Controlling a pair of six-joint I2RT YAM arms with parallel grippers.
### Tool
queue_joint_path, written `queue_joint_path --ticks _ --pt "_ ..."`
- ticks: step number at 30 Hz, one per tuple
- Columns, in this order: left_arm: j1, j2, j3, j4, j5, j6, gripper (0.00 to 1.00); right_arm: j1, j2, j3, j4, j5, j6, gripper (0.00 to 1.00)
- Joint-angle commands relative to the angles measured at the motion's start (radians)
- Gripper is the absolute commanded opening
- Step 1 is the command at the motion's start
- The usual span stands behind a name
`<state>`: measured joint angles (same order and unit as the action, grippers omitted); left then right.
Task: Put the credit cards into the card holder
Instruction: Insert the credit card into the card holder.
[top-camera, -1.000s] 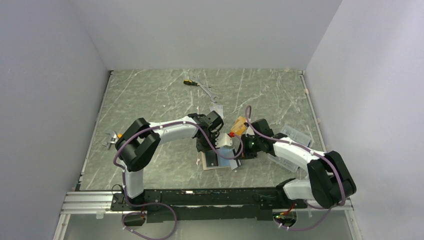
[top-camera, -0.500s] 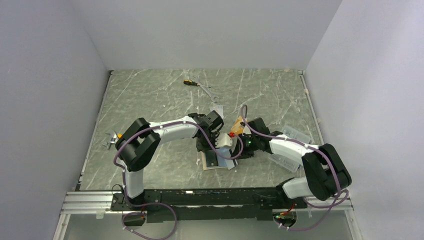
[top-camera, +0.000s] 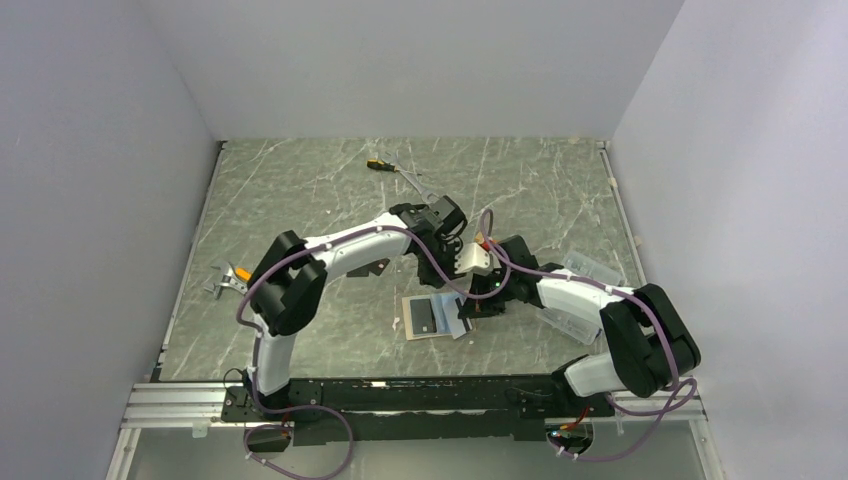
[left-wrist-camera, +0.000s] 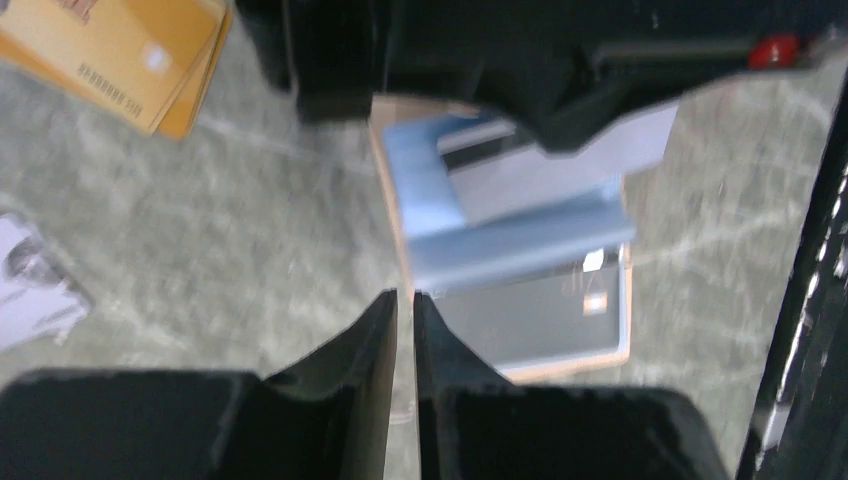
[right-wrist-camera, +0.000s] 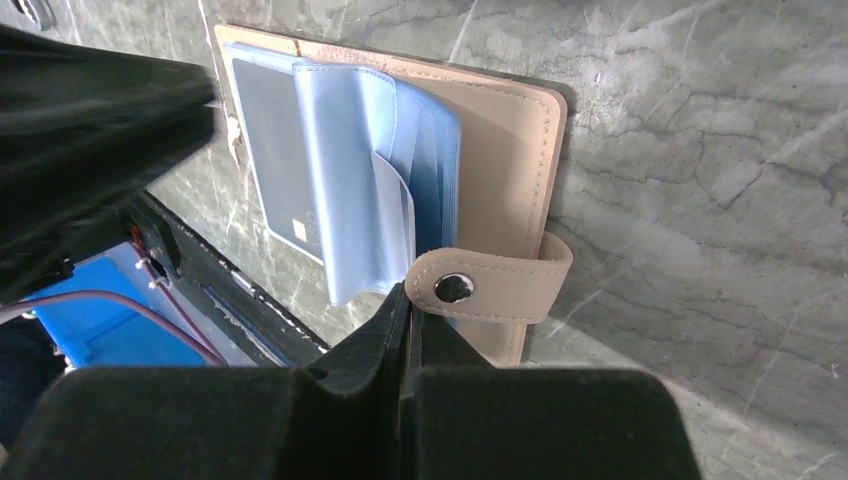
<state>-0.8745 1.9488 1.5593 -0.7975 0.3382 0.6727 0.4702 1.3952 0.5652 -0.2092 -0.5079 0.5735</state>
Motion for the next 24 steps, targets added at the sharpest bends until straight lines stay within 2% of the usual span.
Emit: queue_joint_path --ticks 1,4,9,14,24 --pt "-0.018 0.087 0.049 -0.025 0.071 -0.004 0.18 0.007 0.019 -0.032 -0.002 0.062 -0.008 0.00" --pt "-0.018 0.118 0.057 -0.019 0.069 -0.018 0.17 0.006 0.014 -0.042 0.009 0.057 -0.001 0.00" --pt "-0.021 0.091 -0.032 0.062 0.069 -0.043 0.17 0.005 0.000 -0.084 0.061 0.035 0.030 0.00" --pt "-0.032 0.085 -0.091 0.076 0.053 -0.025 0.17 0.004 -0.001 -0.112 0.090 0.034 0.055 0.00" --pt "-0.043 0.026 -0.235 0.149 -0.066 0.028 0.16 -0.080 -0.114 -0.152 0.051 0.037 0.048 0.00"
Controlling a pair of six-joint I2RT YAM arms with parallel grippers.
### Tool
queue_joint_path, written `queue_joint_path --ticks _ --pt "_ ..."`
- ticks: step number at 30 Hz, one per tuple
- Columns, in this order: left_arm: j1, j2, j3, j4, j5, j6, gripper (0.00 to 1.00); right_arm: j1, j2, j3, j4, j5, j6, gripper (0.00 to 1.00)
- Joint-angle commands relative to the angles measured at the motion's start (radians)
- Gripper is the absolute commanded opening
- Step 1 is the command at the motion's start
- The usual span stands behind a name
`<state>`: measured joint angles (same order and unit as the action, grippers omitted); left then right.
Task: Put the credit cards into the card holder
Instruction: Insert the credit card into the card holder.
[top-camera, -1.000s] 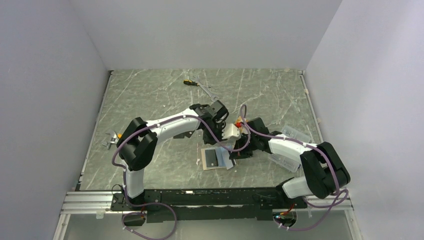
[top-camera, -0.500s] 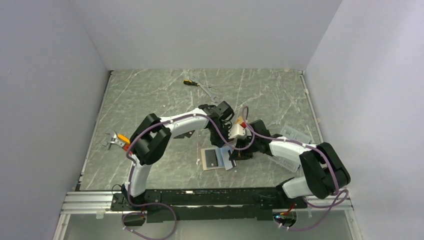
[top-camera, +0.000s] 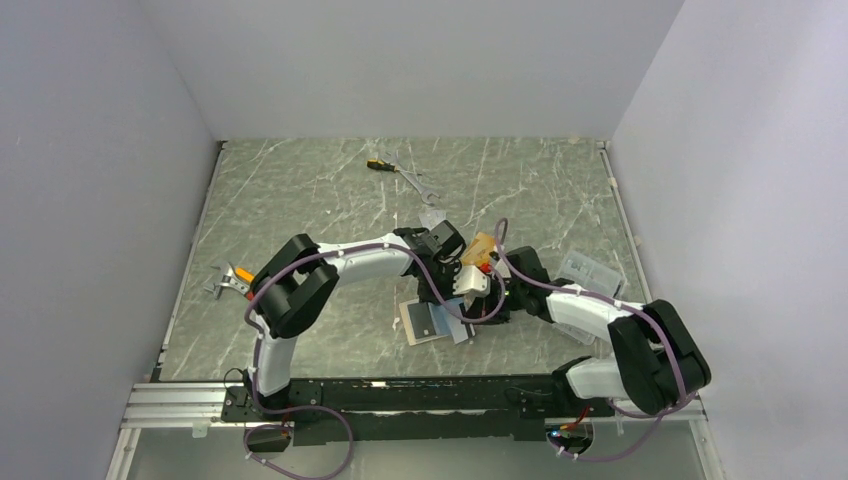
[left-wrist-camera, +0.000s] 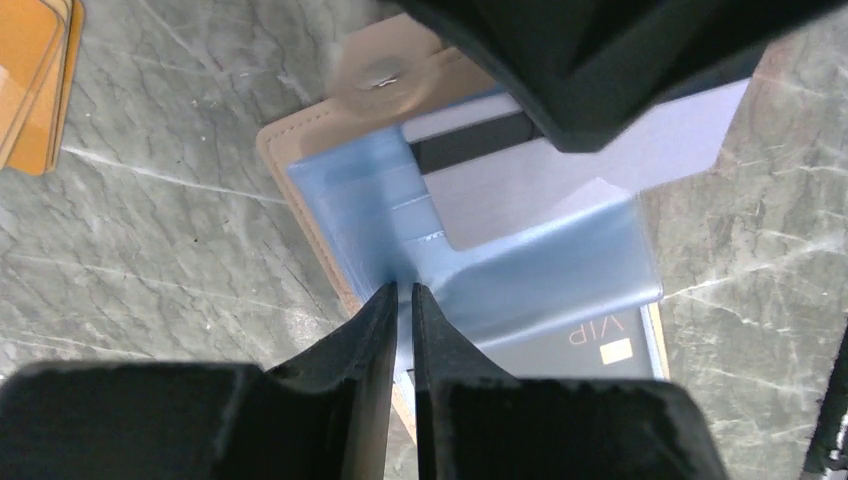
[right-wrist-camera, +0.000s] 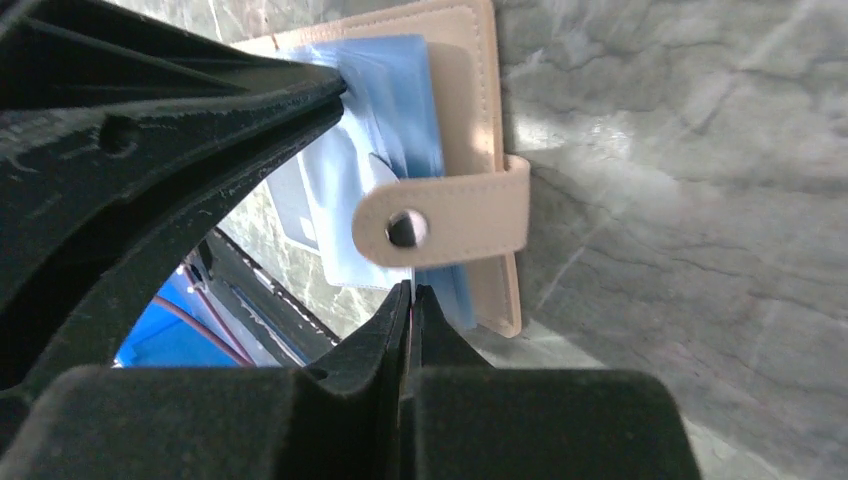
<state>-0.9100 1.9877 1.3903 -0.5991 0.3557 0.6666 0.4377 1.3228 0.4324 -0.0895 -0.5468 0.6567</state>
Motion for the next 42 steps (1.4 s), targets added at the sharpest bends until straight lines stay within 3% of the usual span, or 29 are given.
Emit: queue_joint_path --ticks 1,15,24,36,37,38,42 --pt "-0.006 -0.017 -0.070 -0.048 -0.089 0.036 0.16 -0.055 -0.049 -0.020 -0.074 0.073 -0.039 0.00" --pt "-0.006 -0.034 -0.083 -0.044 -0.116 0.047 0.16 -0.065 -0.047 -0.027 -0.074 0.033 -0.065 0.00" --pt "-0.001 -0.060 -0.029 -0.081 -0.096 0.044 0.16 0.012 0.045 -0.038 0.023 -0.017 -0.031 0.00" --pt "0.049 -0.124 0.039 -0.158 -0.069 0.030 0.21 0.014 0.013 -0.042 0.052 -0.031 -0.008 0.00" --pt "0.056 -0.138 0.043 -0.167 -0.064 0.029 0.21 0.014 0.007 0.223 0.055 -0.035 -0.003 0.00" --pt "0.065 -0.151 0.044 -0.174 -0.061 0.029 0.21 0.013 0.001 0.000 0.057 -0.037 0.000 0.00" --pt "0.101 -0.207 0.031 -0.199 -0.056 0.032 0.21 0.013 -0.038 -0.010 0.054 -0.046 0.012 0.00"
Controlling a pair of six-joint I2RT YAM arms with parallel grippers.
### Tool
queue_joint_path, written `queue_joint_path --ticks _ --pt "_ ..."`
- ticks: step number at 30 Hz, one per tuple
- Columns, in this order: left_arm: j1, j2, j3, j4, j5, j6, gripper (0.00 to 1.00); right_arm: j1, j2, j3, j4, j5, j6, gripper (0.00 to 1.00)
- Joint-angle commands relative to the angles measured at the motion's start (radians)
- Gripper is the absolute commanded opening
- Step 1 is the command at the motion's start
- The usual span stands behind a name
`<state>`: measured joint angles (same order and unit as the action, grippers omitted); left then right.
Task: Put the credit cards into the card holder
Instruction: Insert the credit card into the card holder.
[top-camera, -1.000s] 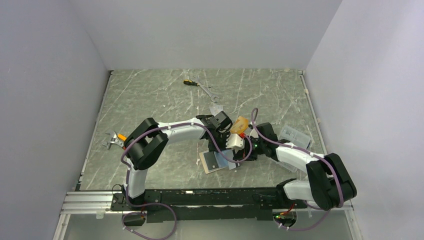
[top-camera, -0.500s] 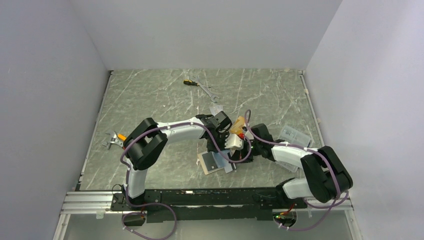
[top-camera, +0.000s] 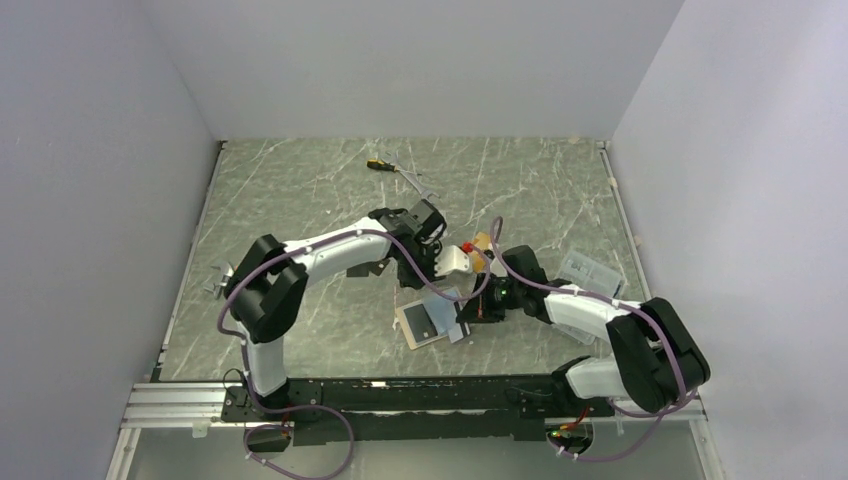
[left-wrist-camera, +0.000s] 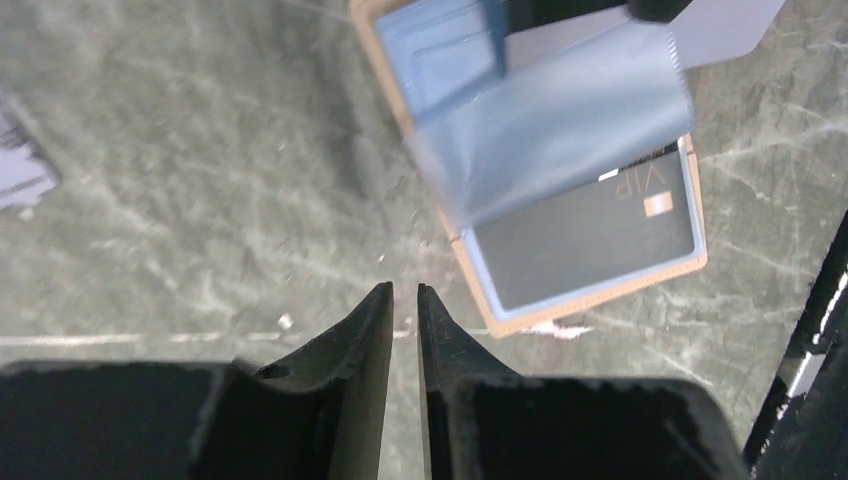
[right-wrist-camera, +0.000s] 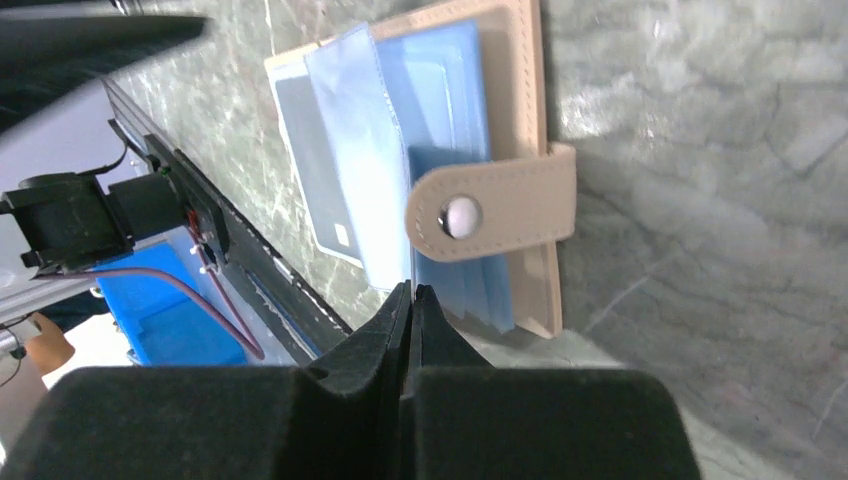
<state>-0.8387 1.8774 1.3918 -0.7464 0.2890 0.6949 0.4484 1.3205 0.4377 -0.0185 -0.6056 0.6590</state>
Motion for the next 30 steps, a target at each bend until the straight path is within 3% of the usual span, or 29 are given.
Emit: queue_joint_path --ticks 1,14,30 --pt "0.039 -0.108 0.024 -0.055 0.013 0.003 0.21 0.002 -0.047 -0.008 -0.021 0.011 0.010 0.00" --pt "0.165 -0.234 -0.106 -0.042 0.154 -0.027 0.22 0.004 -0.087 -0.011 0.036 -0.050 0.048 0.00" --pt "0.177 -0.299 -0.158 -0.019 0.208 0.006 0.23 0.104 0.037 0.094 0.047 -0.087 0.003 0.00"
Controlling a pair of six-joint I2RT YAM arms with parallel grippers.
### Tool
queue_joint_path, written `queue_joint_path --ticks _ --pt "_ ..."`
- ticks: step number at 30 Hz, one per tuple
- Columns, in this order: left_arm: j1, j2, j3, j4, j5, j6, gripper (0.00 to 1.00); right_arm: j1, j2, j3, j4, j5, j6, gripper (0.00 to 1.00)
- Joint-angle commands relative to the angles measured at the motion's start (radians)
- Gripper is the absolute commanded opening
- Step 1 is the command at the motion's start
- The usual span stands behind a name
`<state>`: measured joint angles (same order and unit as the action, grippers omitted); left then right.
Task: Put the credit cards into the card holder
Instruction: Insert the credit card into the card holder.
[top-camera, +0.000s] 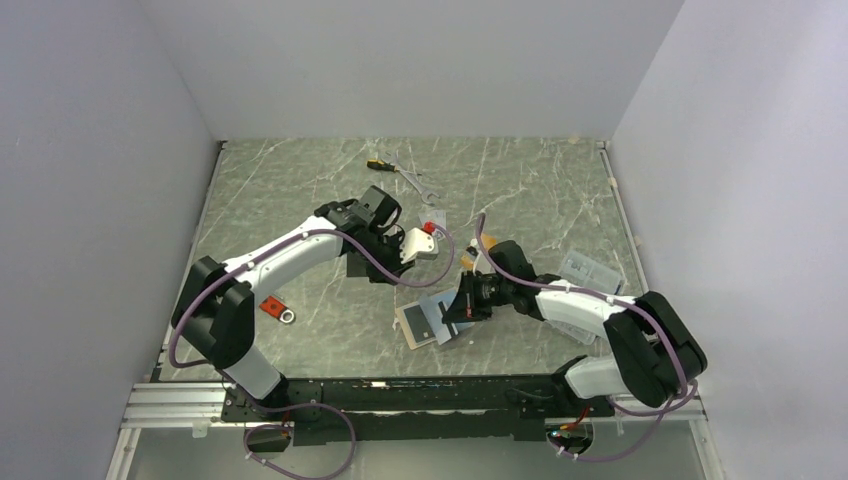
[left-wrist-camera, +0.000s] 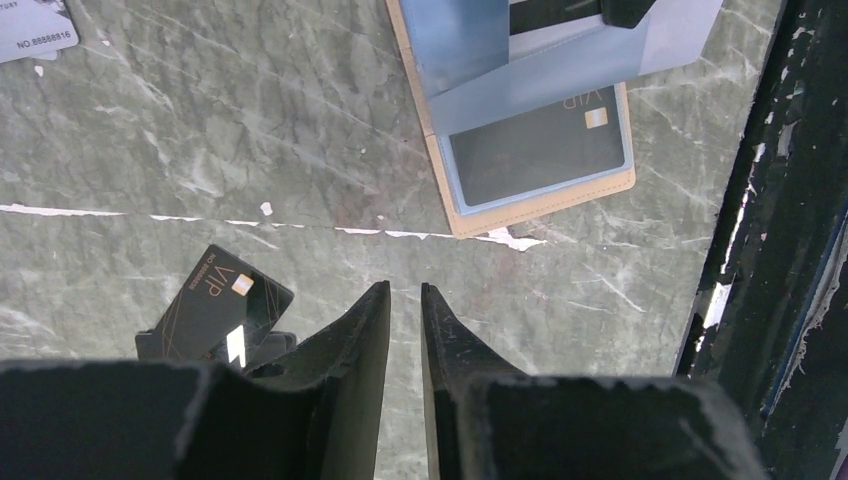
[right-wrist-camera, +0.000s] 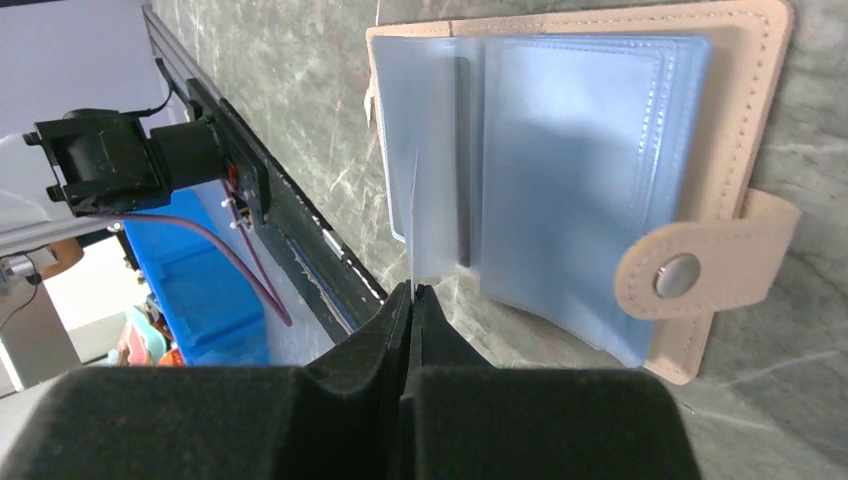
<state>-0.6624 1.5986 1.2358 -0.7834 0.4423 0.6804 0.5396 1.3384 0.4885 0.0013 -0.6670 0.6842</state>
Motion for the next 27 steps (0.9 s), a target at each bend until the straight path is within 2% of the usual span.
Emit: queue_joint_path --ticks 1,18,27 --pt "-0.002 -0.014 -0.005 0.021 0.053 0.022 0.23 0.012 0.026 0.046 0.023 -0.026 -0.024 0.00" --pt "-0.053 0.066 -0.009 0.068 0.050 0.019 0.22 0.066 0.122 0.118 -0.020 -0.064 -0.075 0.00" --pt "-0.073 0.056 -0.049 0.086 0.042 0.024 0.22 0.021 0.174 0.135 -0.075 -0.021 -0.118 0.00"
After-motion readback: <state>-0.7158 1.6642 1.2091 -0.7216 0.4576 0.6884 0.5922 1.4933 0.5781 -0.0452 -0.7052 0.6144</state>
